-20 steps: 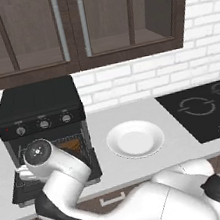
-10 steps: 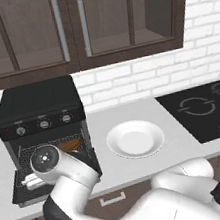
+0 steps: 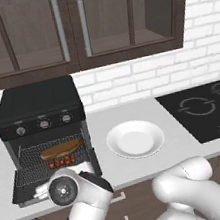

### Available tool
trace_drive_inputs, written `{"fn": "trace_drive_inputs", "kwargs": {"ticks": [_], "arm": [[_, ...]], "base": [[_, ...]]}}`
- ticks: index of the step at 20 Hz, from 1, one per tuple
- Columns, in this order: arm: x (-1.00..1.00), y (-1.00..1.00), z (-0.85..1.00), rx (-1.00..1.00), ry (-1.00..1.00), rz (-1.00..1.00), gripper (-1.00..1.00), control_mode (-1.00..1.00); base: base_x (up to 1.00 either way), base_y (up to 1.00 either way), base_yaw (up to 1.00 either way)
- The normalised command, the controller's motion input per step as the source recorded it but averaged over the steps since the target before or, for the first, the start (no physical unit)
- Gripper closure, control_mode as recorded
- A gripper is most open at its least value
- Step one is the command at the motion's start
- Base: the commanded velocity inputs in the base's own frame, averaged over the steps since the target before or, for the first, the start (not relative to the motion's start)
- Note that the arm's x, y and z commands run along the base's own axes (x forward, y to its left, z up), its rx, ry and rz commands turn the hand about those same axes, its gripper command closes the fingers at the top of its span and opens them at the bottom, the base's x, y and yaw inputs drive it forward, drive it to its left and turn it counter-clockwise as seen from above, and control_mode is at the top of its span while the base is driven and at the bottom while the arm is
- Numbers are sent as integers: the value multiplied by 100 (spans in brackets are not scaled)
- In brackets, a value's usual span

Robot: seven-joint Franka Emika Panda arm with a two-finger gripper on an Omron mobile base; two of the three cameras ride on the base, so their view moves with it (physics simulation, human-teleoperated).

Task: Pick up the kebab skewer and baguette bread, and place them inside the toaster oven. Close the toaster oven door and start by setting the timer.

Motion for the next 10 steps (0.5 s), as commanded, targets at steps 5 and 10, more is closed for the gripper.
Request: {"fn": "trace_drive_inputs", "kwargs": {"ticks": [5,10], "arm": [[0,-4,-5,4,-19,-2,-100,-100],[2,0,-13,17,-19,-12,-100,-100]], "base": [[0,0,0],[0,0,0]]}}
